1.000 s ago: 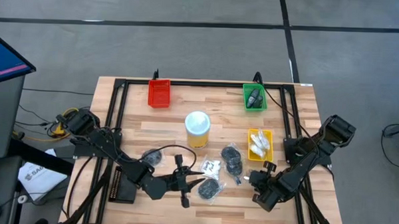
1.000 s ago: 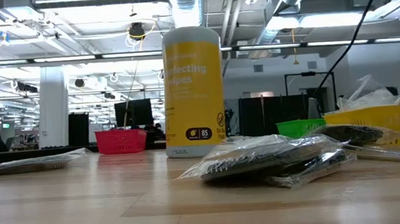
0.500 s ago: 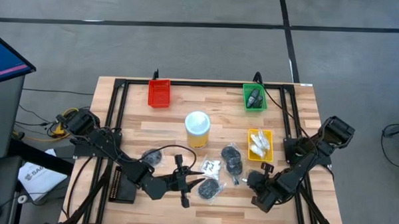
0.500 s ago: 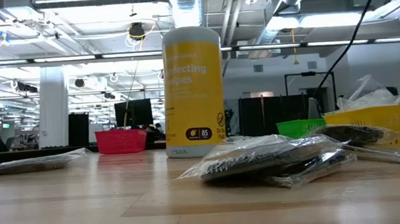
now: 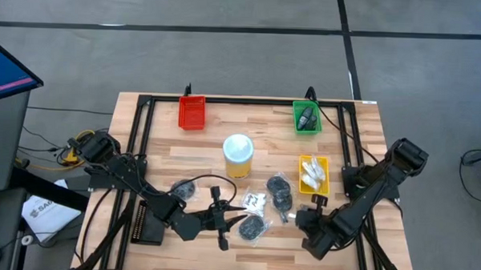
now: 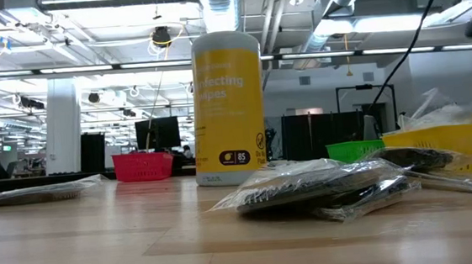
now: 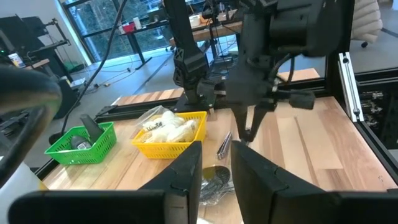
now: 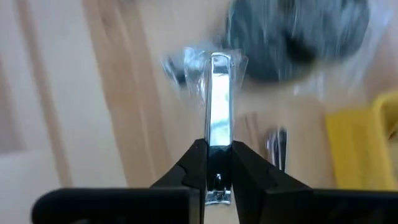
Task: Pick & Place Travel size toiletries
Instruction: Put the silver nail cutter into the red bin
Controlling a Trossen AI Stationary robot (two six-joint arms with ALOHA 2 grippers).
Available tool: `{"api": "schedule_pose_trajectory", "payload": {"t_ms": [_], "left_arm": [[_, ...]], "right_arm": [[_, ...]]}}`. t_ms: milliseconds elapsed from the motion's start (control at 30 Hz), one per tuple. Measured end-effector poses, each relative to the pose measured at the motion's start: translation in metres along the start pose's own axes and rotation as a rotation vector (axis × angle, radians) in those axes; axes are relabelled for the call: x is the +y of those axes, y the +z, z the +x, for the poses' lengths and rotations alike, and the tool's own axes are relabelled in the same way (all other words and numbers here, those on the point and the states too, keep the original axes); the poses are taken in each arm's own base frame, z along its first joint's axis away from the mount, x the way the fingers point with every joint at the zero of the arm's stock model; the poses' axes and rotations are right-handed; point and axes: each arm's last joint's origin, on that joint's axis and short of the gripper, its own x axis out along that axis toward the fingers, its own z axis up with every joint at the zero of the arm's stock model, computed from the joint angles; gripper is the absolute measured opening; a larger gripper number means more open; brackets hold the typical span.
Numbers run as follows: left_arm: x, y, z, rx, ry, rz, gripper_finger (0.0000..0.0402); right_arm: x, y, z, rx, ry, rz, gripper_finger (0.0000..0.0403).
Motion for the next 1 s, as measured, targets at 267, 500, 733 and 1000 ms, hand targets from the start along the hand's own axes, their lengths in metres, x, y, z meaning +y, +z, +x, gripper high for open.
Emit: {"api": "schedule_pose_trajectory", "payload": {"t_ms": [267,500,733,1000], "left_arm": [[0.0,0.002,0.0,-0.016,0.001,-0.02,0.0076],[0.001,0.005,0.0,-0.039,0.002,-0.049,0.0076],[0.002,0.009,0.001,-0.063,0.009,-0.078,0.0076],[0.011,0.011,0.009,-0.083,0.037,-0.104,0.0076]], "right_arm": [[0.004,0.034,-0.028,-0.174,-0.044,-0.104,0.0037],[0.005,0.055,-0.044,-0.317,-0.107,-0.141,0.0037],[0.006,0.067,-0.056,-0.451,-0.177,-0.128,0.0037],[0.011,0.079,-0.069,-0.595,-0.223,-0.123,0.0037]]}}
